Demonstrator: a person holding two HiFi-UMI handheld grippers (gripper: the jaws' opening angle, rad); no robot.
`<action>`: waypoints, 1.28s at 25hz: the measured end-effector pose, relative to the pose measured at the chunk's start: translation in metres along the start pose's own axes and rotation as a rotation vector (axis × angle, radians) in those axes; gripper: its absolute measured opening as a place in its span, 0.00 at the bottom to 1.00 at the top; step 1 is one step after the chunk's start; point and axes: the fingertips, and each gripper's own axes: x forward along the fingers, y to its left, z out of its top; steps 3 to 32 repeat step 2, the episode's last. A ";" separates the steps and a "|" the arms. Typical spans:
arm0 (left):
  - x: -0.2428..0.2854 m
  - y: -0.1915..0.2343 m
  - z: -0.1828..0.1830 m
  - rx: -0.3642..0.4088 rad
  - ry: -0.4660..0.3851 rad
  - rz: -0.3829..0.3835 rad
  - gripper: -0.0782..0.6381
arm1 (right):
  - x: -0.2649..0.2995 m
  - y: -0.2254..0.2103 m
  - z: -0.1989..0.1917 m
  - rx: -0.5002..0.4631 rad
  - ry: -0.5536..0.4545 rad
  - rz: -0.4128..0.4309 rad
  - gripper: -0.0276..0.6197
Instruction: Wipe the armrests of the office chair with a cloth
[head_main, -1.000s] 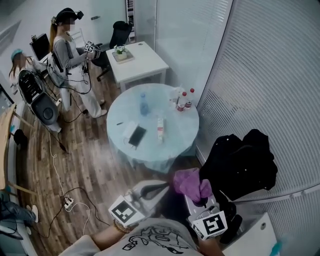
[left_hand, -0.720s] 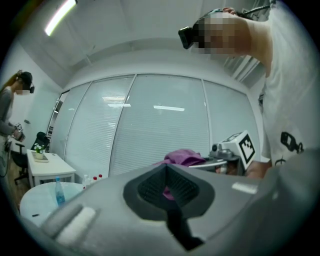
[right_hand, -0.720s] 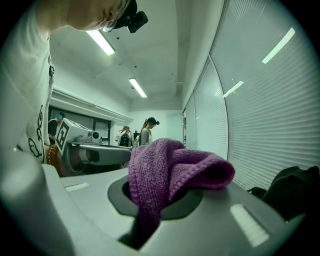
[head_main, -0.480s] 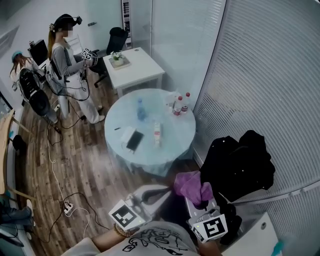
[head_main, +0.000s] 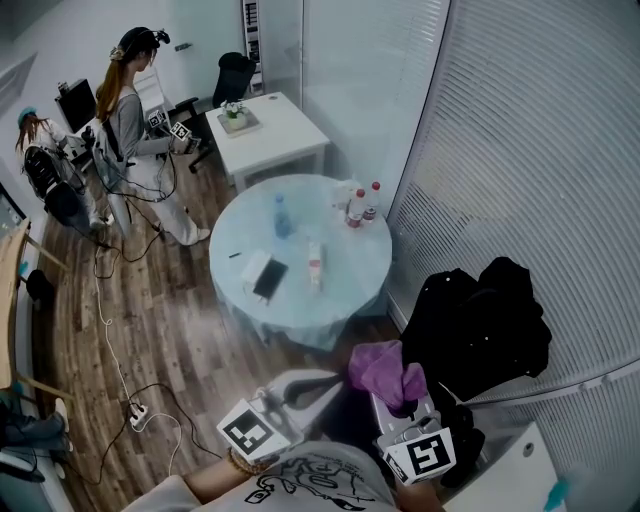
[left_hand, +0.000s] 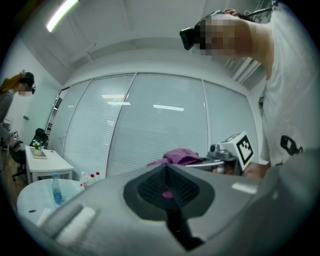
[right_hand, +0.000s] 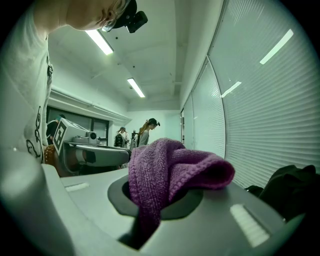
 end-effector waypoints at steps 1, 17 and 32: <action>0.000 0.000 0.000 0.000 0.000 0.000 0.11 | 0.000 0.000 0.000 0.001 -0.001 0.000 0.09; 0.000 0.000 0.001 0.000 0.000 -0.001 0.11 | 0.001 0.000 0.001 0.002 -0.001 0.001 0.09; 0.000 0.000 0.001 0.000 0.000 -0.001 0.11 | 0.001 0.000 0.001 0.002 -0.001 0.001 0.09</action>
